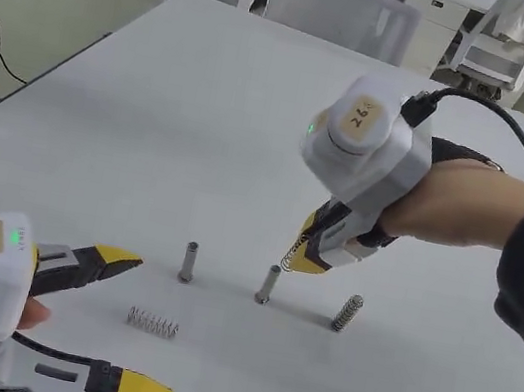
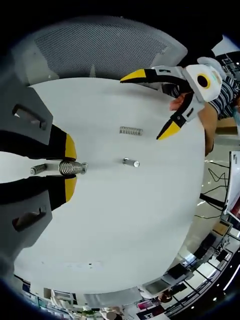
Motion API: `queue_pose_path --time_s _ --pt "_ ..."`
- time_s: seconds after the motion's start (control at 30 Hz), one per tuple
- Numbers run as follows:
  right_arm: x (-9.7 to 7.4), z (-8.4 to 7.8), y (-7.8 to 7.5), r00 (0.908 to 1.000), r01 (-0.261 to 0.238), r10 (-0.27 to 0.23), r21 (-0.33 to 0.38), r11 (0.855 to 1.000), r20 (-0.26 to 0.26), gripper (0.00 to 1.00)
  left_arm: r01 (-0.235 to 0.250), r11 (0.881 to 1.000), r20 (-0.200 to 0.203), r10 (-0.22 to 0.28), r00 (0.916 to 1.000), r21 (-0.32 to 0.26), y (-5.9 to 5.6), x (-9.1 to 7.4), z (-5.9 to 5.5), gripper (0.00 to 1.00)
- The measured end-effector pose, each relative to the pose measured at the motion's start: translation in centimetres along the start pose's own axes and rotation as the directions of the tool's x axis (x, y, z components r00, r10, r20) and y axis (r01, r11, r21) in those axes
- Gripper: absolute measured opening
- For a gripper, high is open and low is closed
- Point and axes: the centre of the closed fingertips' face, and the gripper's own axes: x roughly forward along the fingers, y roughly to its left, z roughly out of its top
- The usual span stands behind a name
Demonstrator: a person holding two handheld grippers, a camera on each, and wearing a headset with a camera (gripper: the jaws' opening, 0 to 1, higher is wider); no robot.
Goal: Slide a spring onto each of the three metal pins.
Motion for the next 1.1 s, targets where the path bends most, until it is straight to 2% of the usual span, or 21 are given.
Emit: queue_pose_path --time_s 0.23,0.77,1.1 --pt "0.9 0.3 -0.1 1.0 -0.009 0.009 -0.002 1.0 0.0 0.08 -0.005 1.0 -0.004 0.005 1.0 -0.008 0.1 -0.2 -0.3 0.76" --pt "2.5 -0.3 -0.8 0.9988 -0.037 0.037 0.001 0.999 -0.031 0.08 -0.011 1.0 -0.009 0.011 0.9999 -0.022 0.5 -0.4 -0.7 0.73" --pt "4.5 -0.8 -0.7 0.9953 -0.068 0.068 0.007 0.998 -0.069 0.08 -0.01 1.0 -0.008 0.009 0.9999 -0.024 0.3 -0.4 -0.7 0.72"
